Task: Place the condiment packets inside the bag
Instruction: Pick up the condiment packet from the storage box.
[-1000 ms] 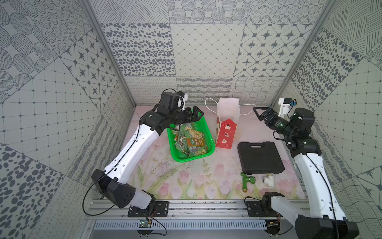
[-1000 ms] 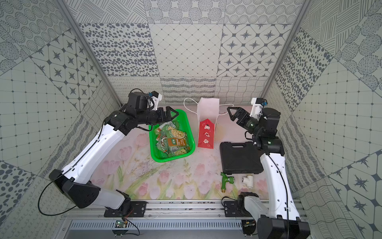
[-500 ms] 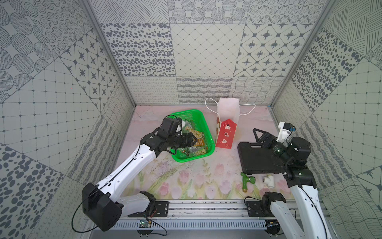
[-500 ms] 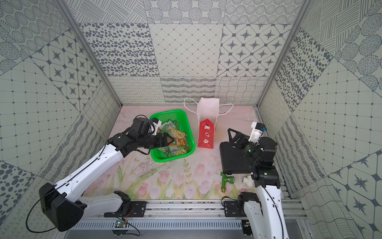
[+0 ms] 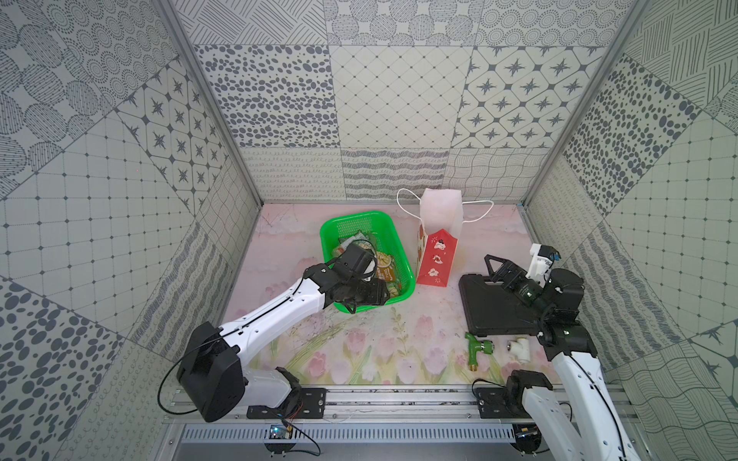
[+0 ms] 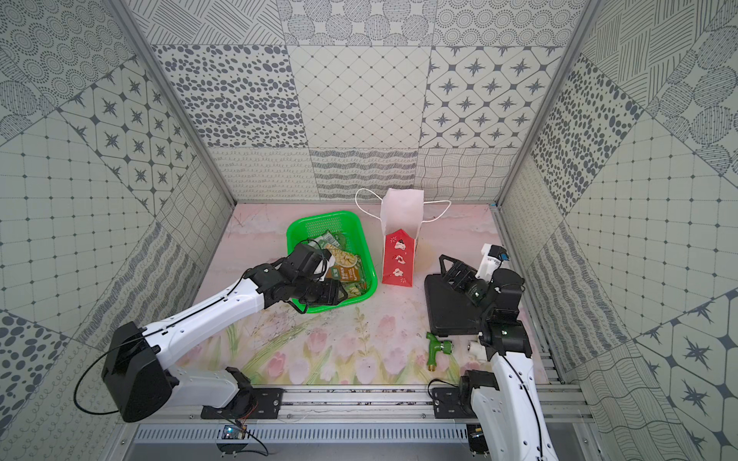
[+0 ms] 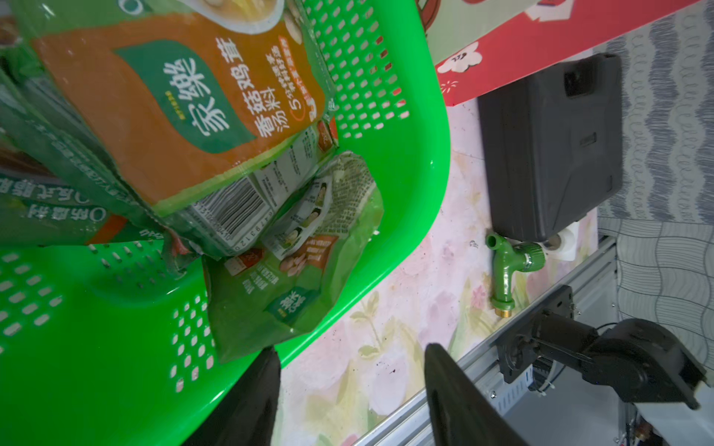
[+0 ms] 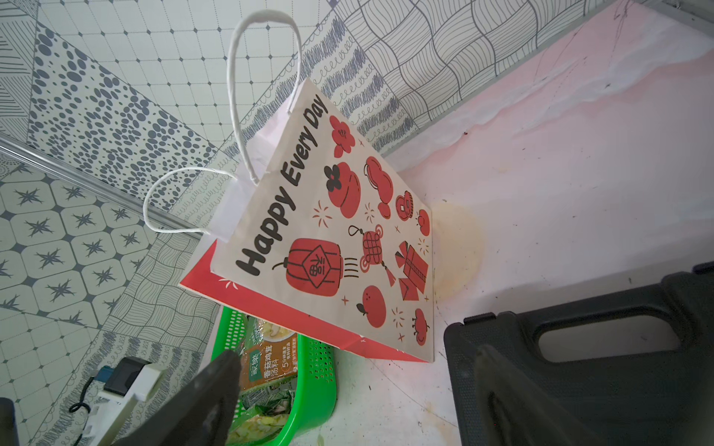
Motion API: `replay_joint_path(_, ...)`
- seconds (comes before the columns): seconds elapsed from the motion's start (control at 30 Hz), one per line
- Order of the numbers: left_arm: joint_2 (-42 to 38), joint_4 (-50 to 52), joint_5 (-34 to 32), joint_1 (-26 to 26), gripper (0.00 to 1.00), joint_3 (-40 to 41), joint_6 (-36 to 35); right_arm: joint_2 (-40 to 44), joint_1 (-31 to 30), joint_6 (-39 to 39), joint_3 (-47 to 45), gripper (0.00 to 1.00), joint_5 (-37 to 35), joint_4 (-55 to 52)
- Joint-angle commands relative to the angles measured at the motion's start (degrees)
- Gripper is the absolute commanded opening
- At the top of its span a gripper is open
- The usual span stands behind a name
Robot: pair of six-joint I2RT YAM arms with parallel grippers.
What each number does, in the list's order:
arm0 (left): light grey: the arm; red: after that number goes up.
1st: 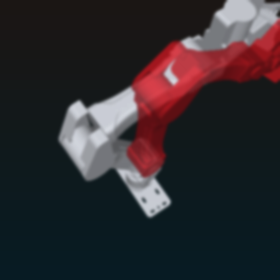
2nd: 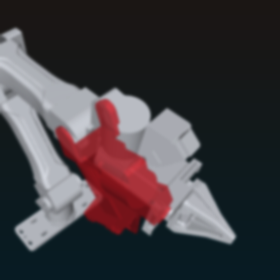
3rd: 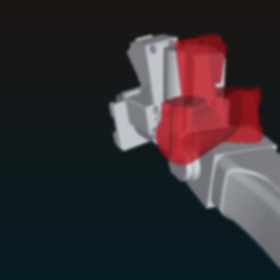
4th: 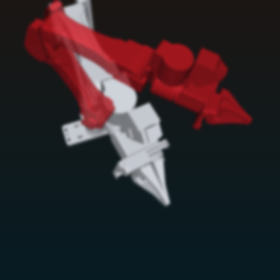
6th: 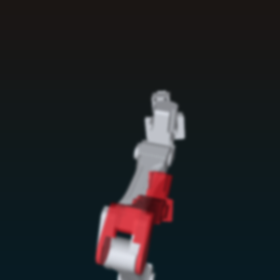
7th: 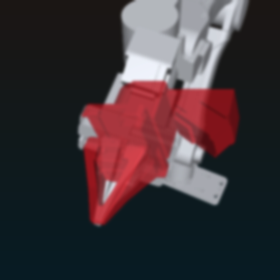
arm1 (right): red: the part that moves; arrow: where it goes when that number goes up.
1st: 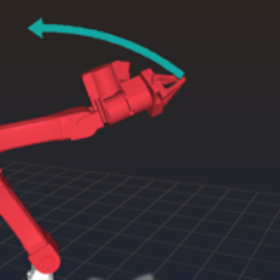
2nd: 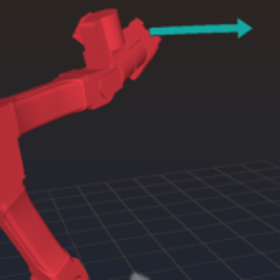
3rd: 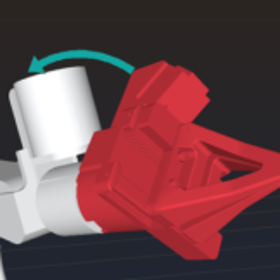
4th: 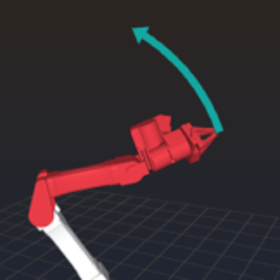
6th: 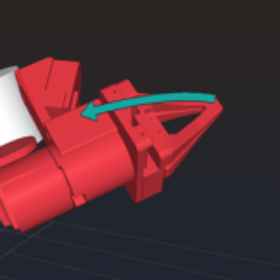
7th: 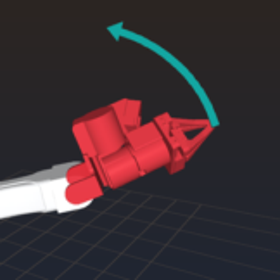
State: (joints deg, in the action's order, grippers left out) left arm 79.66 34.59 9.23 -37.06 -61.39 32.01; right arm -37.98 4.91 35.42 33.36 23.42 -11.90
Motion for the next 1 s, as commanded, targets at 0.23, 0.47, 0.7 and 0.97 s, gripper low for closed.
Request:
replay_joint_path(0.23, 4.2, 2.6, -10.3, -1.0, 0.61, -2.2, -3.3, -0.2, 0.0, 0.0, -0.2, 0.97, -1.0, 3.3)
replay_joint_path(0.47, -3.4, 1.1, -17.7, -1.6, 0.72, 0.7, -4.0, 0.1, 0.1, 0.0, -0.2, 0.97, -0.9, 3.2)
replay_joint_path(0.7, -0.6, -0.4, -13.8, -1.3, 0.78, 0.9, -4.5, 0.1, 0.1, -0.1, -0.1, 0.97, -0.8, 3.1)
replay_joint_path(0.97, 4.1, -3.7, -5.8, -1.4, 0.56, 1.0, -6.0, 0.2, 0.1, -0.2, 0.0, 0.97, -0.8, 2.9)
